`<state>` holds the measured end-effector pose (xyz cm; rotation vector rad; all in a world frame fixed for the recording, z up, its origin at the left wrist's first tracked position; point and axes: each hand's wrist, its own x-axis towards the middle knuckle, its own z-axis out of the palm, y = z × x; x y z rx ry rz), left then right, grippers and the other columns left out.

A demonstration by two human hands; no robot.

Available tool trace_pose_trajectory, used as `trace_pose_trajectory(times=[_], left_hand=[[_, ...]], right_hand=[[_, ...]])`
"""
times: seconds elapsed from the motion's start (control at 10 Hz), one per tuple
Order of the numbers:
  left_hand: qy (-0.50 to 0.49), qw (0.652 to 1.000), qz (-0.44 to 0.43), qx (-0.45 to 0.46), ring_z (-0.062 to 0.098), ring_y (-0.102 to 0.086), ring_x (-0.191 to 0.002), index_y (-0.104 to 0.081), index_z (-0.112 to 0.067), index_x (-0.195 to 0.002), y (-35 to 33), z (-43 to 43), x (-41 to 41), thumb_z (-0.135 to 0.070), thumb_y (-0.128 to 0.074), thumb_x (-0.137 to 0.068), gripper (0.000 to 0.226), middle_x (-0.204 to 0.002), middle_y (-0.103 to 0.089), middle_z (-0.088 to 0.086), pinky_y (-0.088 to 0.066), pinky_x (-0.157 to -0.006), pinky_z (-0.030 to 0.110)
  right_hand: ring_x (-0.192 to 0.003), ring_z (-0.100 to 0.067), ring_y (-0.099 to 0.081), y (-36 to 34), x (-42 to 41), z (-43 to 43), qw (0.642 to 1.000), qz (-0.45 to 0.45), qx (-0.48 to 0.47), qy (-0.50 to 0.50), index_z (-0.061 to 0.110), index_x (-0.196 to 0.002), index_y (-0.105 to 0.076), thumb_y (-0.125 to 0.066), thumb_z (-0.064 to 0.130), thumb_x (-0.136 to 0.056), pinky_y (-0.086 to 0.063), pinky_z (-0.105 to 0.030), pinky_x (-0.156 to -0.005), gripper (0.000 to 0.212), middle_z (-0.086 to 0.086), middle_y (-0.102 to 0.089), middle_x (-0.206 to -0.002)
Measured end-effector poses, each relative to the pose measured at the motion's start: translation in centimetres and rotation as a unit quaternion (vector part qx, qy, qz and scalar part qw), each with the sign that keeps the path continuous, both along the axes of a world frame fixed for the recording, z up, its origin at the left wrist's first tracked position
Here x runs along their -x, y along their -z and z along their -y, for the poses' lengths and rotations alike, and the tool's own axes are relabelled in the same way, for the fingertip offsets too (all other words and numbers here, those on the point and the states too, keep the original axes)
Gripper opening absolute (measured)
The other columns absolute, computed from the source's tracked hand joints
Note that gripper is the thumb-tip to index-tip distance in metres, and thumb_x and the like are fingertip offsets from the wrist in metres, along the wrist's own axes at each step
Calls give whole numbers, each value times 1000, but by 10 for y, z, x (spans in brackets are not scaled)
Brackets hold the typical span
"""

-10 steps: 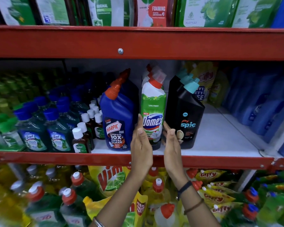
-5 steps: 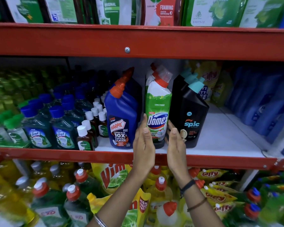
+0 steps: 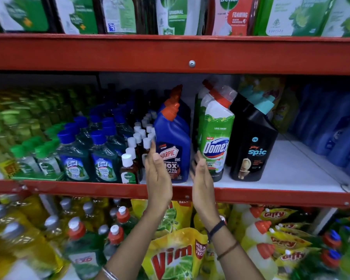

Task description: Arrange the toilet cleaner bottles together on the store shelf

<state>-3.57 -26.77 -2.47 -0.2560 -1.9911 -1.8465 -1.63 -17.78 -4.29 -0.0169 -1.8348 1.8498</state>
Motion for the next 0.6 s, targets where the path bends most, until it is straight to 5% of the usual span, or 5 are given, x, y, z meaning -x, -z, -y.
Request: trace_pose_trajectory(times=[0.2, 0.4, 0.5, 0.6], left_hand=[[48, 999, 22, 10, -7, -17, -129, -22, -38, -147, -11, 8, -11, -46, -13, -97, 52, -143, -28, -18, -15, -96, -3], [49, 999, 14, 18, 15, -28, -144, -21, -43, -147, -6, 13, -5, -75, -7, -82, 74, -157, -30, -4, -27, -115, 37], [50, 998, 8, 28, -2, -26, -138, -17, -41, -148, -6, 12, -5, -63, -16, -92, 60, -155, -27, -9, -29, -117, 45], [48, 995, -43, 75, -2, -8, -145, 1, -37, -149, -11, 7, -17, -45, -30, -99, 60, -160, -6, -12, -17, -120, 30]], right_hand=[[-134, -11, -47, 4, 13, 3, 999, 17, 24, 25, 37, -135, -48, -27, 85, -75, -40, -44, -112, 80, 4, -52, -145], [-130, -13, -51, 2, 12, 5, 999, 15, 27, 33, 34, -134, -50, -28, 84, -76, -44, -45, -109, 80, 1, -55, -142], [-125, -11, -55, -2, 8, 5, 999, 9, 26, 29, 42, -124, -57, -33, 84, -75, -46, -45, -107, 69, 4, -61, -134], [-112, -8, -63, 3, -2, 2, 997, -19, 27, 71, 43, -105, -66, -44, 68, -83, -50, -46, -102, 40, 13, -70, -111]])
